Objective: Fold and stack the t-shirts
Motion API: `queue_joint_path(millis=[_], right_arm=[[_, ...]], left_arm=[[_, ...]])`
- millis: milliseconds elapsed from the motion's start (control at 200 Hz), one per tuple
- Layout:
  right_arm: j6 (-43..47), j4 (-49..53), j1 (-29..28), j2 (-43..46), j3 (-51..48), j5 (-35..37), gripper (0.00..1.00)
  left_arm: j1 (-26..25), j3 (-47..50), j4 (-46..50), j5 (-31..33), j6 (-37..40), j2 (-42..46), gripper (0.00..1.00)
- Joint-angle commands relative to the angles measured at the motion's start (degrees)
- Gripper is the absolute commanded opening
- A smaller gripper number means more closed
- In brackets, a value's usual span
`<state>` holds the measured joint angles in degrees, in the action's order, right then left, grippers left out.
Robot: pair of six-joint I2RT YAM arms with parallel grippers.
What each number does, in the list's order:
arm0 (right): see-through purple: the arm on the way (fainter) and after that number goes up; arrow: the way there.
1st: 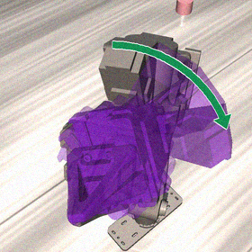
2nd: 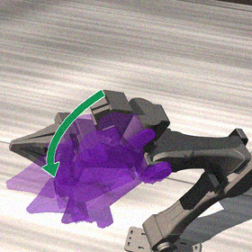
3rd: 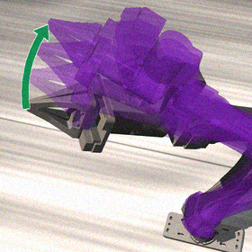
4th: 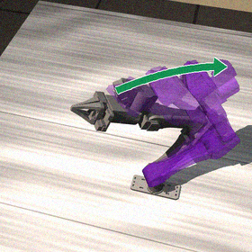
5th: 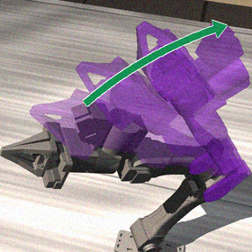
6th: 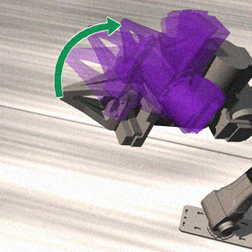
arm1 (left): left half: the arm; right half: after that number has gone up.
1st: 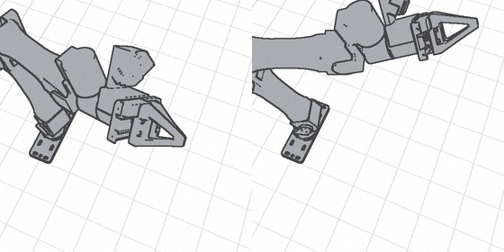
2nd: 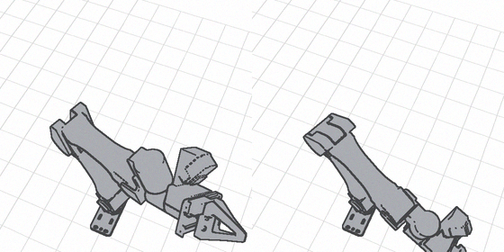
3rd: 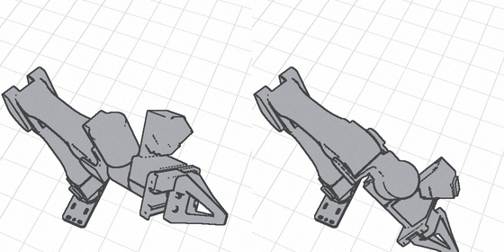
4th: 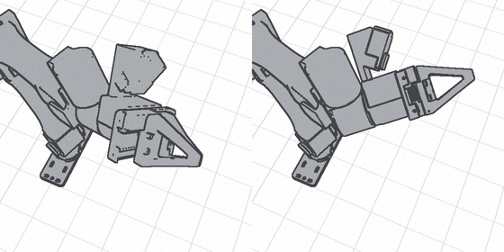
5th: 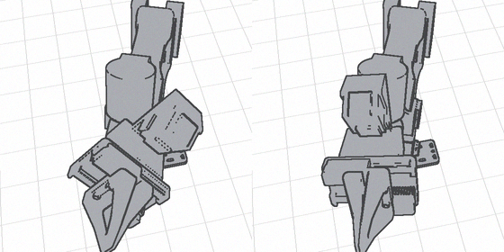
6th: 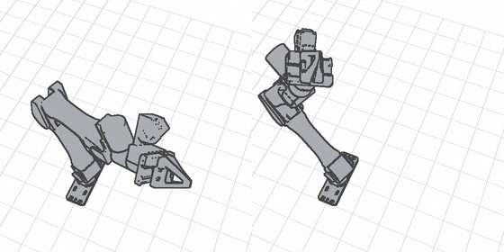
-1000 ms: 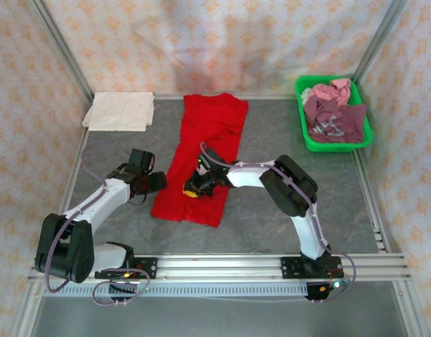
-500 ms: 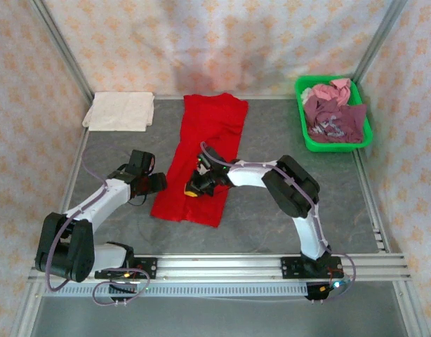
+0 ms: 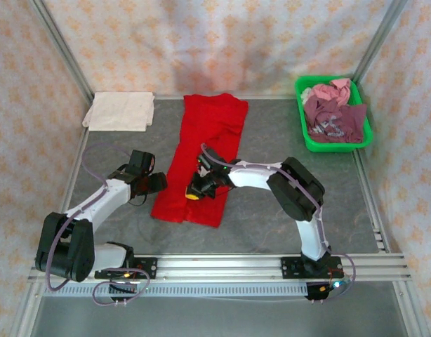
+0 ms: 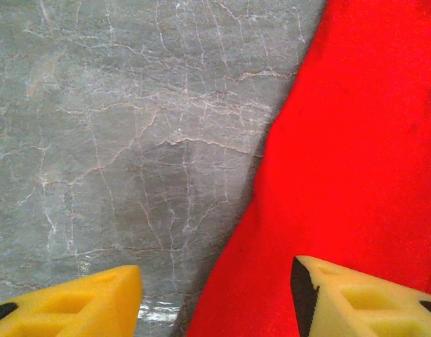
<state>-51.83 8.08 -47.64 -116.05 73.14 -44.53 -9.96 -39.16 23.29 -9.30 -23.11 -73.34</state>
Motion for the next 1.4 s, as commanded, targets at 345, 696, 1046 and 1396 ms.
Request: queue_joint_path(millis=[345, 696, 1046, 1396], right_arm=[[-1.8, 3.8, 0.9, 7.4, 1.3, 0.0, 0.00], [-1.3, 10.3, 2.0, 10.2, 0.5, 1.1, 0.00], [-1.7, 9.7, 1.8, 5.9, -6.4, 3.1, 0.00], [0.2, 8.5, 2.4, 3.7, -3.1, 5.0, 0.01]], left_arm=[[0.8, -1.4, 0.8, 2.6, -0.2, 0.2, 0.59], [0.8, -2.1, 0.9, 2.8, 0.3, -1.2, 0.59], [0.8, -3.2, 1.1, 2.0, 0.5, -2.6, 0.59], [0.8, -2.8, 1.4, -2.7, 0.3, -3.2, 0.60]])
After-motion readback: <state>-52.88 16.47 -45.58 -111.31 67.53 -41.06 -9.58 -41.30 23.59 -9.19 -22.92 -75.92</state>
